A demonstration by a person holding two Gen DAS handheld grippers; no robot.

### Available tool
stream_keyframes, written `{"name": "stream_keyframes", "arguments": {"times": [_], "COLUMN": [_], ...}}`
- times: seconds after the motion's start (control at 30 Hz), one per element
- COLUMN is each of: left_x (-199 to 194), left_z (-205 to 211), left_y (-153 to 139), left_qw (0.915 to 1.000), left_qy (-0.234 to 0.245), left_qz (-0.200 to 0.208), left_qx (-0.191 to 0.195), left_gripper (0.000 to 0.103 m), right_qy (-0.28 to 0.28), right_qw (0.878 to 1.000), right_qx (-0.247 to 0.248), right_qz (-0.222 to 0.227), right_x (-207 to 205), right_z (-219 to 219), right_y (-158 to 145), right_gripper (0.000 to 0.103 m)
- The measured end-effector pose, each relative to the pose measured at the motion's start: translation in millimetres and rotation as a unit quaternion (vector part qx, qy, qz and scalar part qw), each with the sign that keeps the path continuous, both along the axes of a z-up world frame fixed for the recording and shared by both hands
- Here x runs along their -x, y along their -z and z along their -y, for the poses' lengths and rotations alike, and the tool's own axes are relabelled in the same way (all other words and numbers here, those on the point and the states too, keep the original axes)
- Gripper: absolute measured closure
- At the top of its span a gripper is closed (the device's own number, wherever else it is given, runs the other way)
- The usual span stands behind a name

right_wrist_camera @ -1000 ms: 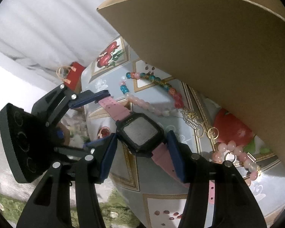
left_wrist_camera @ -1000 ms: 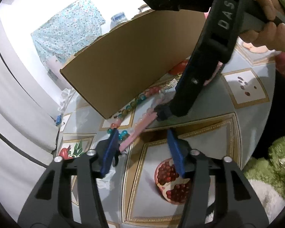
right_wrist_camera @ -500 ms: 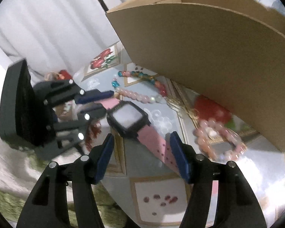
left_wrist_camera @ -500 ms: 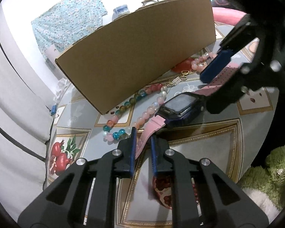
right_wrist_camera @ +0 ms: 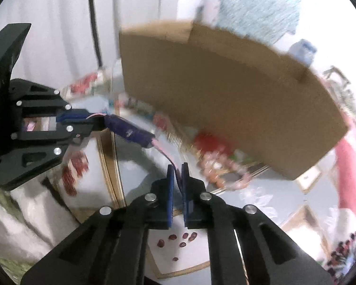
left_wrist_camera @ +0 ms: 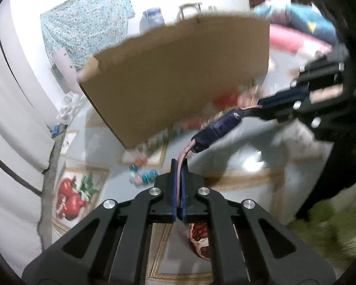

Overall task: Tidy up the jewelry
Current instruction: 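Lift the watch with the right tool and lower it into the cardboard box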

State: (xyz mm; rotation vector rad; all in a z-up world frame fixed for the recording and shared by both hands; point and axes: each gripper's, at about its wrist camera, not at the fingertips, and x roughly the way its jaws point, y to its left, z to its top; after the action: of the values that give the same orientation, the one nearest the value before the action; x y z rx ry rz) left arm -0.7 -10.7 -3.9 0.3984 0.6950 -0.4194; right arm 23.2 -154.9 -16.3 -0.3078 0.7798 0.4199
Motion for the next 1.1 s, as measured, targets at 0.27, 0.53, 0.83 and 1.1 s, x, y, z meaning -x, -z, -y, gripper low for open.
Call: {"name": "stream_keyframes", "arguments": {"times": [0.27,0.53,0.83,1.1], "left_x": [-9,-158,-262,-251], "left_z": [-12,0,-2,-16], "left_y": [-112,-115,-52,-80], "left_qw": [0.9906,0.9922,0.9716,0.9794], "left_qy": [0.03,0.006,-0.065,-0.073], "left_qz": [0.101,-0.056,-0.213,-0.142], "left_qx": [0.087,0.111,0.08,0.125], "left_gripper": [0.101,0.101,0.083,0.041], "right_qy": [0.009,0.002,-0.04,0.008], "right_qw": [0.988,0.999,0.98,0.984], "right_qx": [-0.015,-0.025,0.092,0.113], "right_qz": [0.154,0.031,-0.171,-0.137], "right_x": [6,-140,-260,-280], "right_z": [-4,13,-10,11], "right_y": [-111,-119,-31,-23], "right_gripper": [0.099,0.099,0.097,0.064]}}
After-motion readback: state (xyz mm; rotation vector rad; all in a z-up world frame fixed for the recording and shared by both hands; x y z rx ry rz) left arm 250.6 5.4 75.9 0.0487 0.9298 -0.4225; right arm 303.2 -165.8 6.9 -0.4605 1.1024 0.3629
